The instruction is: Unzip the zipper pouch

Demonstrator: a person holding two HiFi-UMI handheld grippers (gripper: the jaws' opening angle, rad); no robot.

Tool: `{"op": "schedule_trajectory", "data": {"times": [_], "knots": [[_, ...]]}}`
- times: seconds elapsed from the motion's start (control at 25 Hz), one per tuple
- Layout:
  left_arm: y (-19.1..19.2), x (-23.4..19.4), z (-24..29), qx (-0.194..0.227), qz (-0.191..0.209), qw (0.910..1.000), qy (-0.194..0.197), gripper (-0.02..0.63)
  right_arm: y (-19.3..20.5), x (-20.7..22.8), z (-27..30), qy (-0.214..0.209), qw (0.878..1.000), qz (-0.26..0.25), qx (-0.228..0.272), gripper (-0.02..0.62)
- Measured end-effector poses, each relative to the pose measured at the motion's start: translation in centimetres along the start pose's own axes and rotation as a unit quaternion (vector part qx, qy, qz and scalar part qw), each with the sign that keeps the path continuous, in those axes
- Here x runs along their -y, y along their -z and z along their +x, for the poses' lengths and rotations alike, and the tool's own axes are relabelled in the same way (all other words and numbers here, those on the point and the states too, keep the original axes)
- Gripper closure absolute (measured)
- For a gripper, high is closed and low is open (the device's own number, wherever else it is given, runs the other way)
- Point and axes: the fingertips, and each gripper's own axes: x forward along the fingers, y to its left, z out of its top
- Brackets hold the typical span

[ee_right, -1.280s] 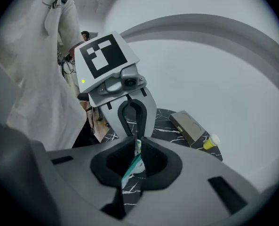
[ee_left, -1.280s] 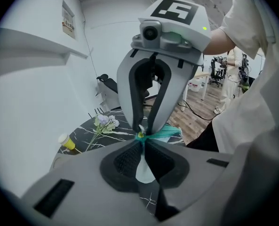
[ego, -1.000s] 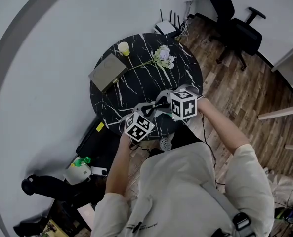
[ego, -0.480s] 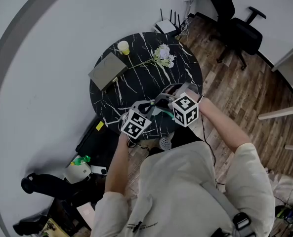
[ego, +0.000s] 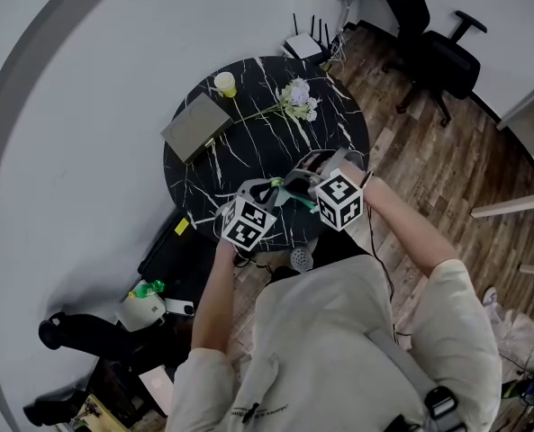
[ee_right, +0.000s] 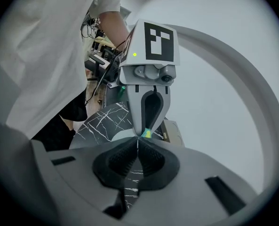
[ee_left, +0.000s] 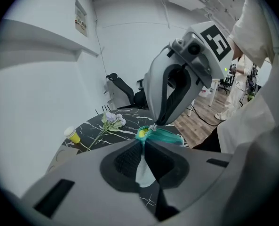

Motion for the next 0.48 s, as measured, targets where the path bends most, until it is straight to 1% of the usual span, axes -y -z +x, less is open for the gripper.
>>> {"op": "schedule_trajectory", "data": {"times": [0.12,0.48], "knots": [[0.05,-0.23,-0.17,0.007,-0.017,0.9998,-0.003,0.566,0.15,-0.04,-0.03,0.0,1.0,0.004,0.001,0.584],[-0.34,-0.66,-0.5,0.009,-0.023,0.9993,-0.027,0.566,0.74,-0.15,-0.36,0.002,1.0,0.004,-0.001,0.584]]}}
